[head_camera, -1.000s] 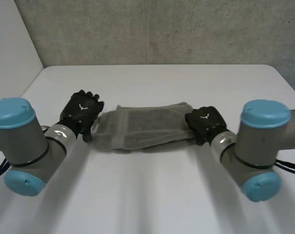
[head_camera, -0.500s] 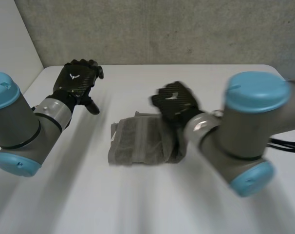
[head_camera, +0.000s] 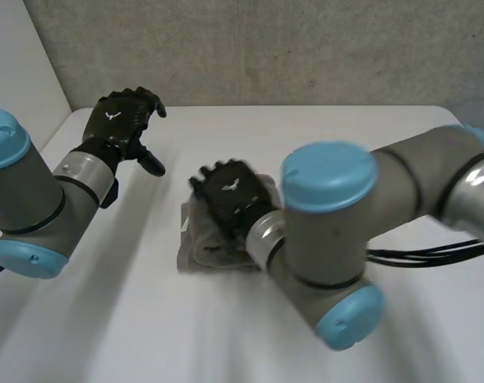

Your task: Fold the towel.

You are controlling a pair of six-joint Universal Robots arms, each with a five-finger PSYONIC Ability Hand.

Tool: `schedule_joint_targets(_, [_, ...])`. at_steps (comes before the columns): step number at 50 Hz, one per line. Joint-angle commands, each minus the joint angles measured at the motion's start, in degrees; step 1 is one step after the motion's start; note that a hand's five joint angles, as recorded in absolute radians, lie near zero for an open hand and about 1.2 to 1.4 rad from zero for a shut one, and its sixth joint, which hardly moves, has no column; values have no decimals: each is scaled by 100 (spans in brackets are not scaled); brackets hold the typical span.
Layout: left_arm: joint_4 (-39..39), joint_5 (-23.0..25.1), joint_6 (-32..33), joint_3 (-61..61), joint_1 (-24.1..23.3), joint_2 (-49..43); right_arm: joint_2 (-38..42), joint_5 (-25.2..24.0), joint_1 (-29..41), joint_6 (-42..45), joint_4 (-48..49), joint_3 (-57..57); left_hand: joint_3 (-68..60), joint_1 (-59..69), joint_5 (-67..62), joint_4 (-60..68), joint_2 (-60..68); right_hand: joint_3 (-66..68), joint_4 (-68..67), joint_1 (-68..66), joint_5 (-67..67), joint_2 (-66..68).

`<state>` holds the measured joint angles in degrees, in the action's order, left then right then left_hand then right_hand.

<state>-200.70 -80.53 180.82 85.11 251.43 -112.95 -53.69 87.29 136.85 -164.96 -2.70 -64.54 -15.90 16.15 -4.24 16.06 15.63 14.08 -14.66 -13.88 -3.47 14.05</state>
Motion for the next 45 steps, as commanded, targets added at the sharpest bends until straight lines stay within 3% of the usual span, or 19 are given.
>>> schedule_joint_targets(1, [4, 2, -55, -144, -277, -208, -599, -63, -695, -423, -81, -516, 350, -375, 184, -366, -323, -408, 466, 388, 347, -405])
schedule_joint_targets(7, [109, 2, -143, -276, -717, -542, -617, -221, -1240, -660, -72, -630, 333, -358, 167, -349, -306, -408, 466, 388, 347, -405])
schedule_joint_targets(12, [478, 10, -99, -189, -945, -876, -30, -677, -1468, -1475, -46, -490, 333, -358, 167, -349, -306, -408, 466, 388, 347, -405])
schedule_joint_targets(17, [672, 2, -47, -31, -981, -1018, 384, -915, -1468, -1740, -29, -341, 333, -358, 167, -349, -306, -408, 466, 388, 347, -405])
schedule_joint_targets(27, [707, 2, -20, 216, -788, -1264, 1079, -801, -1407, -1706, -20, -59, 333, -358, 167, -349, -306, -408, 466, 388, 347, -405])
schedule_joint_targets(36, [830, 19, -29, 128, -683, -1238, 904, -625, -1398, -1697, -64, -68, 333, -358, 167, -349, -306, -408, 466, 388, 347, -405])
schedule_joint_targets(45, [1120, 28, -55, -118, -665, -422, -166, -144, -1363, -1715, -90, -129, 350, -374, 184, -366, -323, -408, 466, 388, 347, -405])
